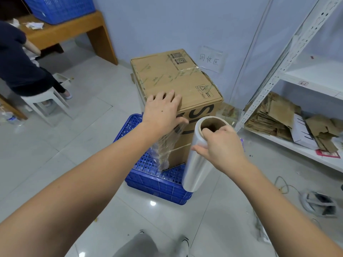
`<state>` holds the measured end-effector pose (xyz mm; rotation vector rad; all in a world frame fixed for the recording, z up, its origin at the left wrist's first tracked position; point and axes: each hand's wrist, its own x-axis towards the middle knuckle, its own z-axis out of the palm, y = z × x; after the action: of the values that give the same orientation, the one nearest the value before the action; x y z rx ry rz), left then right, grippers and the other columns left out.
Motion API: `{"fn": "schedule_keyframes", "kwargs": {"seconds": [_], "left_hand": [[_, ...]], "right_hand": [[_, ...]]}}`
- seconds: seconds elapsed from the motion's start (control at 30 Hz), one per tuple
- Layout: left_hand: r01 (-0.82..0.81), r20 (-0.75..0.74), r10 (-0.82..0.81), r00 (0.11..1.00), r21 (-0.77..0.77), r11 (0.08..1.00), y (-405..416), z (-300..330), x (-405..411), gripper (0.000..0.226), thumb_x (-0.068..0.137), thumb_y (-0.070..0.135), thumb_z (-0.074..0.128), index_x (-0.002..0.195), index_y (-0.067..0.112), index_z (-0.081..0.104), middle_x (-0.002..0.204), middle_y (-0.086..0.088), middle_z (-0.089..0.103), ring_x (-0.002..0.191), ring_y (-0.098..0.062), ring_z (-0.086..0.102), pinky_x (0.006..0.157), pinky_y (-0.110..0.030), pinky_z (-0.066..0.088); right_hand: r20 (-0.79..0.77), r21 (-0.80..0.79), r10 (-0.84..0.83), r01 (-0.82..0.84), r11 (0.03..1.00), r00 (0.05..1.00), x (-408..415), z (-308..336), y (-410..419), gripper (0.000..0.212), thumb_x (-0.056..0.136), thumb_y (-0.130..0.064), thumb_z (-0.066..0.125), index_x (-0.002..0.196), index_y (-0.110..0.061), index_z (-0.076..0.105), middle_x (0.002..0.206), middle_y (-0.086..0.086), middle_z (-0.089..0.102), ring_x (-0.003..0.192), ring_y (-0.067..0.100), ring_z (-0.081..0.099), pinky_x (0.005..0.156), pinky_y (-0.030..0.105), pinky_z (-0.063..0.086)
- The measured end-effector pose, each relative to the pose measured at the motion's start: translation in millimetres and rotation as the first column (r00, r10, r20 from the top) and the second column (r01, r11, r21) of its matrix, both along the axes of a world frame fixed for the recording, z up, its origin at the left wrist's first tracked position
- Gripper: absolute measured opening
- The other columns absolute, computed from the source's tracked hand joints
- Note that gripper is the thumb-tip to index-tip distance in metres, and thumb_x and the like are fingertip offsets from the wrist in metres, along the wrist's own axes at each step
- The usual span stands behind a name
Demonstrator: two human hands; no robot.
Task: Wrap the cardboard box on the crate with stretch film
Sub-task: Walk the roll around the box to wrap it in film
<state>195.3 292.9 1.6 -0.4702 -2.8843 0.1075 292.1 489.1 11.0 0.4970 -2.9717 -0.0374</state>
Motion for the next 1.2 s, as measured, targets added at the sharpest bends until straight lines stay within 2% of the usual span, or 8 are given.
{"fn": "schedule_keyframes", "kwargs": {"seconds": [0.2,0.3,0.43,0.57,0.7,0.8,0.97,1.2], "left_hand": [[0.139,-0.044,-0.139,0.989,0.005,0.99,-8,6,-16,0.074,0.078,0.083,0.057,0.115,0.019,0.05,0.119,-0.005,0.051,0.111,-0.028,0.05,0.091,-0.046,0.042],[0.264,0.024,-0.263,0.964,-0.023,0.964,-6,16,-33,0.077,0.081,0.074,0.061,0.126,0.013,0.044,0.131,-0.008,0.047,0.123,-0.03,0.047,0.105,-0.047,0.04],[0.464,0.249,-0.457,0.854,0.033,0.885,1,25,-53,0.096,0.087,0.056,0.066,0.159,0.02,0.014,0.168,-0.011,0.012,0.156,-0.034,0.01,0.125,-0.057,0.012],[0.433,0.29,-0.455,0.842,0.14,0.89,7,18,-53,0.088,0.094,0.05,0.061,0.162,0.027,0.012,0.171,-0.006,0.01,0.158,-0.032,0.005,0.126,-0.058,0.005],[0.407,0.277,-0.44,0.854,0.17,0.898,8,13,-52,0.081,0.098,0.047,0.057,0.163,0.024,0.014,0.172,-0.006,0.008,0.158,-0.032,0.002,0.126,-0.06,0.001],[0.398,0.277,-0.437,0.856,0.187,0.898,11,12,-52,0.08,0.098,0.045,0.058,0.162,0.024,0.016,0.172,-0.006,0.008,0.158,-0.032,0.002,0.125,-0.061,0.0],[0.387,0.27,-0.431,0.861,0.203,0.9,9,10,-50,0.08,0.097,0.046,0.06,0.162,0.025,0.018,0.172,-0.006,0.01,0.159,-0.031,0.002,0.125,-0.061,0.0],[0.384,0.267,-0.447,0.854,0.259,0.887,4,13,-51,0.079,0.095,0.058,0.059,0.16,0.029,0.025,0.171,-0.003,0.015,0.158,-0.028,0.007,0.126,-0.059,0.002]], "right_hand": [[0.092,0.065,-0.181,0.176,0.982,0.979,12,7,-21,0.033,0.092,-0.048,0.056,0.088,-0.02,0.039,0.064,-0.006,0.044,0.064,0.021,0.046,0.073,0.032,0.031],[0.056,0.053,-0.296,0.293,0.955,0.954,15,5,-36,0.031,0.09,-0.044,0.058,0.095,-0.019,0.041,0.067,-0.004,0.049,0.065,0.021,0.049,0.073,0.034,0.039],[-0.058,0.038,-0.399,0.401,0.915,0.915,11,-3,-47,0.058,0.078,-0.075,0.056,0.08,-0.019,0.043,0.057,-0.005,0.049,0.062,0.024,0.054,0.069,0.034,0.033],[-0.121,-0.012,-0.405,0.406,0.914,0.906,16,-10,-45,0.056,0.068,-0.063,0.077,0.064,-0.014,0.049,0.047,-0.001,0.048,0.05,0.027,0.05,0.066,0.032,0.039],[-0.092,-0.065,-0.335,0.33,0.942,0.938,34,-4,-46,0.055,0.065,-0.05,0.084,0.056,-0.015,0.043,0.043,-0.001,0.043,0.048,0.027,0.047,0.065,0.025,0.017],[-0.056,-0.131,-0.222,0.213,0.968,0.973,40,-2,-57,0.057,0.066,-0.047,0.085,0.062,-0.022,0.035,0.049,-0.008,0.033,0.052,0.022,0.039,0.074,0.025,0.028],[0.0,-0.085,-0.086,0.086,0.993,0.996,40,-3,-83,0.051,0.071,-0.05,0.078,0.064,-0.026,0.033,0.055,-0.01,0.029,0.06,0.019,0.031,0.073,0.035,0.044],[0.044,0.087,-0.239,0.235,0.968,0.97,46,2,-94,0.031,0.082,-0.042,0.061,0.077,-0.021,0.039,0.065,-0.004,0.043,0.066,0.022,0.047,0.09,0.036,0.041]]}}
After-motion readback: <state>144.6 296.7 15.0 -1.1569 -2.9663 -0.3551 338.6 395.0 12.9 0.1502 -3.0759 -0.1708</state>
